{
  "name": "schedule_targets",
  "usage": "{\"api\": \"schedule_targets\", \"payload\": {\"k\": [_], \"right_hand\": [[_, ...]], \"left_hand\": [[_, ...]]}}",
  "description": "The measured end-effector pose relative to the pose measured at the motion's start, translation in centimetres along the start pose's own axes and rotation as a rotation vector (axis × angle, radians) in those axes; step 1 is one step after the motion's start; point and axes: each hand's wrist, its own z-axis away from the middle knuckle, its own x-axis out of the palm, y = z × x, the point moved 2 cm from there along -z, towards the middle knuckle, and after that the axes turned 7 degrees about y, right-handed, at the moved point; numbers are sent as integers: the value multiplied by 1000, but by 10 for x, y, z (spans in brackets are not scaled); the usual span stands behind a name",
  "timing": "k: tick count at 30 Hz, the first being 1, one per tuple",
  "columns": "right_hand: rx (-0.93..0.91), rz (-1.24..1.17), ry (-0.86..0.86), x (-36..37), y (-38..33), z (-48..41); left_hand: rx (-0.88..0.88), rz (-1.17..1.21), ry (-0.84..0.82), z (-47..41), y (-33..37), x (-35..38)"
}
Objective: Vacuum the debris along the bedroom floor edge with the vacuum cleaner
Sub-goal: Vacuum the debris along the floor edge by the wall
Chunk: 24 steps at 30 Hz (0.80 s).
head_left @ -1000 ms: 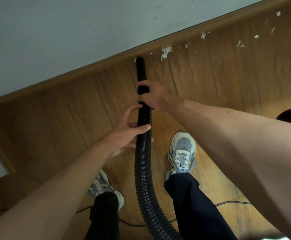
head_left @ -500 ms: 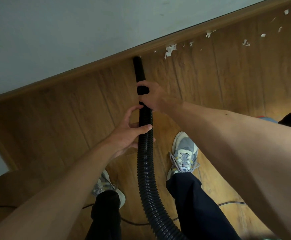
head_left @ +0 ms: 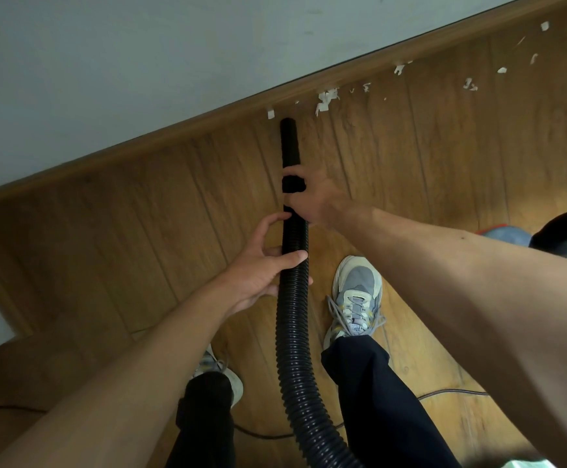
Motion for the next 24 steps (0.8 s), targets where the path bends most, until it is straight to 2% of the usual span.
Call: {"api": "schedule_targets", "payload": {"k": [10,20,24], "right_hand": [[-88,39,82,13,-20,-9],[-45,99,-1,11,-8,-5],[-101,63,21,11,-5,0]], "left_hand": [[60,5,40,-2,14,-15],[-3,84,-3,2,-3,-5],[23,76,11,3,-7,-4]]}}
